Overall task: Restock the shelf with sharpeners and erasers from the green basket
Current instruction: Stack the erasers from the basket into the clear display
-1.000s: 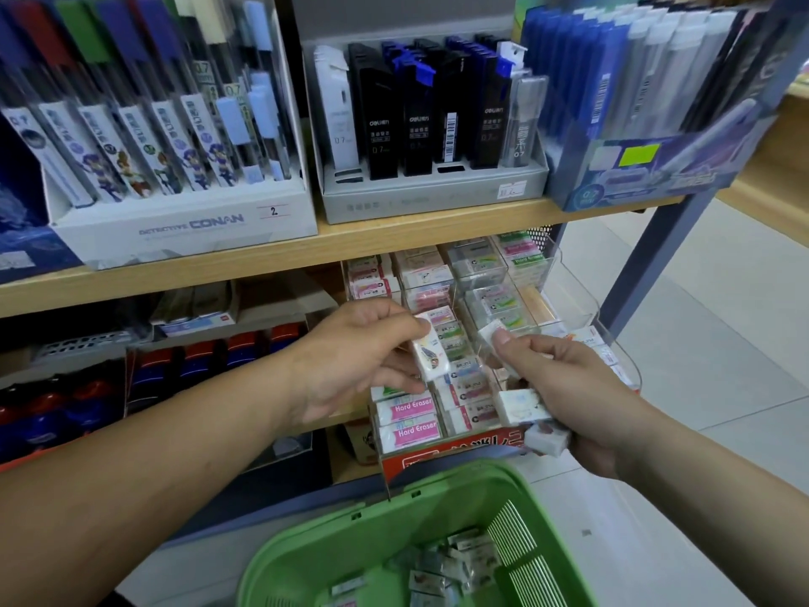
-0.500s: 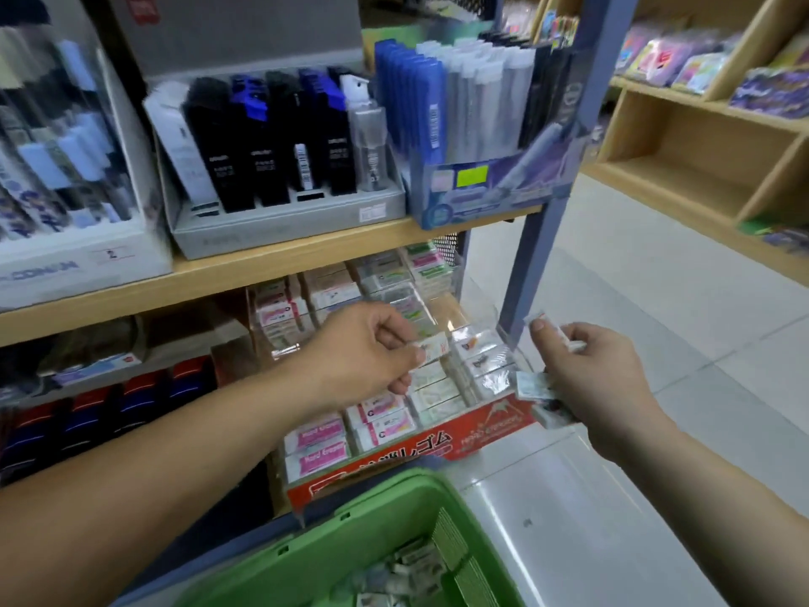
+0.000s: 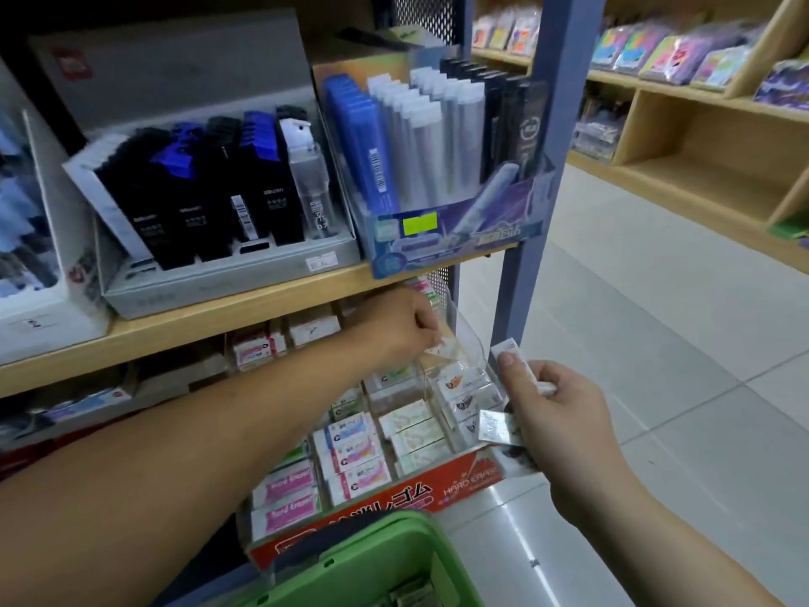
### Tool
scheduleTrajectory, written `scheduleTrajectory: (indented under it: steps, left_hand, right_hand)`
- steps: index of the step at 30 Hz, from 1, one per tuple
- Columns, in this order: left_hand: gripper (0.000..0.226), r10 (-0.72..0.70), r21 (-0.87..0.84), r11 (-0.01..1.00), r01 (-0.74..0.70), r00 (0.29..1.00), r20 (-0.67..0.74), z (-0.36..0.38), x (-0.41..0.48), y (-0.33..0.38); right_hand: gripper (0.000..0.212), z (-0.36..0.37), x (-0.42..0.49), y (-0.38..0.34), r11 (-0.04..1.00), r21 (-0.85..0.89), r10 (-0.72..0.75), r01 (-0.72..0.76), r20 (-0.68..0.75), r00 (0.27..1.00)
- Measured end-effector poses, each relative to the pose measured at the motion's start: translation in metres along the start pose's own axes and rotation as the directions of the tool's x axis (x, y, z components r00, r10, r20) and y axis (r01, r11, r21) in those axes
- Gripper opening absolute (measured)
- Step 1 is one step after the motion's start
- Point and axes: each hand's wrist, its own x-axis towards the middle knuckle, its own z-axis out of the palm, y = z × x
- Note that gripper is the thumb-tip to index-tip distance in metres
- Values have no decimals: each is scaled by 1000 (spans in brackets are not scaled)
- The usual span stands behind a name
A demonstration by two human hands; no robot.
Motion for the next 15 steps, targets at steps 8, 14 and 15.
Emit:
scheduleTrajectory:
  steps: [8,14,15]
  left_hand:
    - [18,55,198,976,-95,978,201,-8,7,3]
    - [17,101,-314,949,-34,974,201,-28,-26,19]
    - [19,133,-396,918,-6,947,293,-29,-36,23]
  right_hand:
    - [34,4,-2,-6,996,88,21,-25,41,999]
    - [34,7,-6,-10,997,75,6,-14,110,994]
    - [35,8,-7,-10,997,79,3,-14,138,990]
